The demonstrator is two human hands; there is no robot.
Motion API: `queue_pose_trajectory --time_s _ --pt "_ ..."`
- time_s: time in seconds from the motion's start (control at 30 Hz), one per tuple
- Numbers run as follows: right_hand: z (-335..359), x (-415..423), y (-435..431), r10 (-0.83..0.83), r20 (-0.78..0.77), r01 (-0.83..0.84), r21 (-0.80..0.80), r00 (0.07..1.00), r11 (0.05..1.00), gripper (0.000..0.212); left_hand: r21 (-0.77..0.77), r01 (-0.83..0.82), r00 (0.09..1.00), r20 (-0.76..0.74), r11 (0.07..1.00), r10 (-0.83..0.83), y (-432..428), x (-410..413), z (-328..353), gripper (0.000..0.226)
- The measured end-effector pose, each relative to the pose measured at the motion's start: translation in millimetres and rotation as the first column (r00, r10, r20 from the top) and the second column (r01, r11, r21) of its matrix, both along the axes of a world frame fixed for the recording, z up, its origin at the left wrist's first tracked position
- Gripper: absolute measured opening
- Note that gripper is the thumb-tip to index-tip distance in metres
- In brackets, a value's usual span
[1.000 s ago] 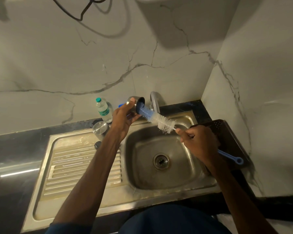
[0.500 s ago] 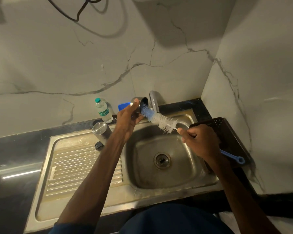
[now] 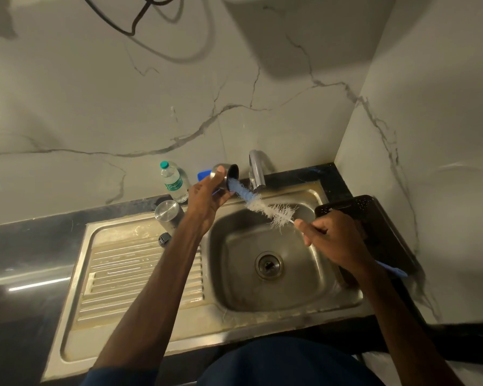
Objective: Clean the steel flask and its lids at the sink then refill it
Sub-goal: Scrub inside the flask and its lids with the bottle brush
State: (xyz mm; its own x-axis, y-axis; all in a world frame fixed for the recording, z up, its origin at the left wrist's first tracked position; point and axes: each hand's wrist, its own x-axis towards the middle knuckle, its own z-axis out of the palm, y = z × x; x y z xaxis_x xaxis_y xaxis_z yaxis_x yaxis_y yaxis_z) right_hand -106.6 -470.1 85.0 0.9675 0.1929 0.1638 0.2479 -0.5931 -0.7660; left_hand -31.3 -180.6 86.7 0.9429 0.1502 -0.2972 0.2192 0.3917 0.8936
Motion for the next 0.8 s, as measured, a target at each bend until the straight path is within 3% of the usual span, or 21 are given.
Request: queue_pose_trajectory --time_s 0.13,0.3,0.4,0.53,0.67,0.8 --pt "0 8 8 -0.011 0.023 0.011 0.003 1.0 1.0 0.044 0.013 0.054 0.999 -0.008 0.998 -0.054 -2 -4 -8 0.046" --pt "6 5 -3 0.004 0.03 -0.006 0.067 1.0 0.998 0.044 0.058 0.007 1.0 0.015 0.998 -0.008 15 3 -6 0.02" --pt "4 9 3 0.012 0.027 -0.014 0.073 1.0 0.997 0.044 0.094 0.069 0.997 0.028 0.993 -0.072 7 0 -11 0.021" --pt "7 9 -4 0.013 0.027 -0.015 0.087 1.0 0.996 0.044 0.11 -0.012 0.999 0.041 0.994 0.008 18 3 -15 0.031" --pt "5 12 4 0.014 0.019 -0.016 0.073 1.0 0.997 0.044 0.143 0.039 0.999 0.032 0.989 -0.044 8 0 -18 0.036" --pt "9 12 -6 0.009 0.031 -0.012 0.077 0.999 0.997 0.044 0.188 -0.024 0.997 0.071 0.982 0.01 11 2 -18 0.033"
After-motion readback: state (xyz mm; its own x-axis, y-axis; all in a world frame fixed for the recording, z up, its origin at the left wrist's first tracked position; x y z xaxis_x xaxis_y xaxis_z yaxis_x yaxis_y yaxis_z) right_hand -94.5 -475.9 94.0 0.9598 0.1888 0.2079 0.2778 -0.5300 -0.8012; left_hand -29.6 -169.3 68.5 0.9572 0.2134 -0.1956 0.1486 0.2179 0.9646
